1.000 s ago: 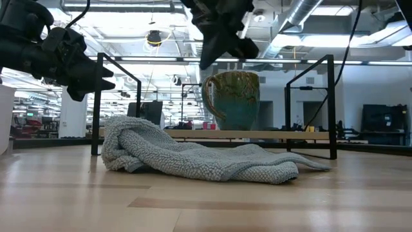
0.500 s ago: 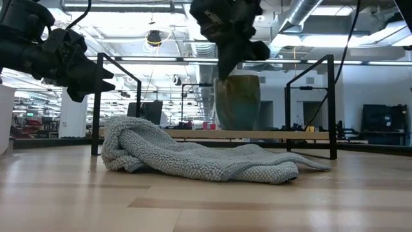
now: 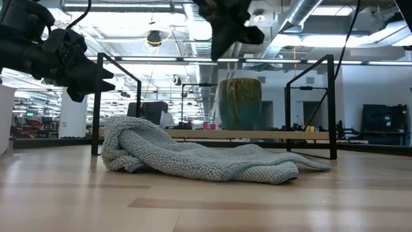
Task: Stack small to large cups/mugs on shelf
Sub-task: Put the brown mug on the shelf
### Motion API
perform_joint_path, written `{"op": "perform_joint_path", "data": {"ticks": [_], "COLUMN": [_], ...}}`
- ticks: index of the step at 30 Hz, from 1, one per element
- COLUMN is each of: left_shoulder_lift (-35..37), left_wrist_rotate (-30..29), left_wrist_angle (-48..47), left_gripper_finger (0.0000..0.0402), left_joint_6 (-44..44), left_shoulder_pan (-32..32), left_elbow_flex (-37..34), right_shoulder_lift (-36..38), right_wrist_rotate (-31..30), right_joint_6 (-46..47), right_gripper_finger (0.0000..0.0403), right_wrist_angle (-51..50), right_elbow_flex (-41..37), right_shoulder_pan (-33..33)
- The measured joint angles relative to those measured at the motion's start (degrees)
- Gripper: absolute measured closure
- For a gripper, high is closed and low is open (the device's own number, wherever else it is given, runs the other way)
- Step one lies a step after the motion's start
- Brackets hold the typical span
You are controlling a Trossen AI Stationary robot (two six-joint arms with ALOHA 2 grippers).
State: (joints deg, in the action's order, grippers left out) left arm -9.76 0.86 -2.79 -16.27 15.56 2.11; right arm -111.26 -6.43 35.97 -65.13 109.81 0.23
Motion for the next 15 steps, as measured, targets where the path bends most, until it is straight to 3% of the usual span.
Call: {"op": "perform_joint_path", "data": {"ticks": [7, 15], "left_shoulder_lift": [0.0, 0.0], "left_wrist_rotate": [0.0, 0.0], "left_wrist_angle": [0.0, 0.0], "left_gripper_finger": [0.0187, 0.0187], "left_joint_6": [-0.3, -0.4], "left_shoulder_pan": [0.0, 0.0], "left_elbow_flex": [0.0, 0.0], "right_shoulder_lift": [0.0, 0.0], "right_wrist_rotate": [-9.1, -8.1], "right_joint_6": [3.2, 4.2], "right_gripper_finger": [0.0402, 0.0402], "right_wrist_angle": [-4.6, -6.8], "right_elbow_flex": [1.9, 1.9], "right_shoulder_pan": [-3.2, -8.0]}}
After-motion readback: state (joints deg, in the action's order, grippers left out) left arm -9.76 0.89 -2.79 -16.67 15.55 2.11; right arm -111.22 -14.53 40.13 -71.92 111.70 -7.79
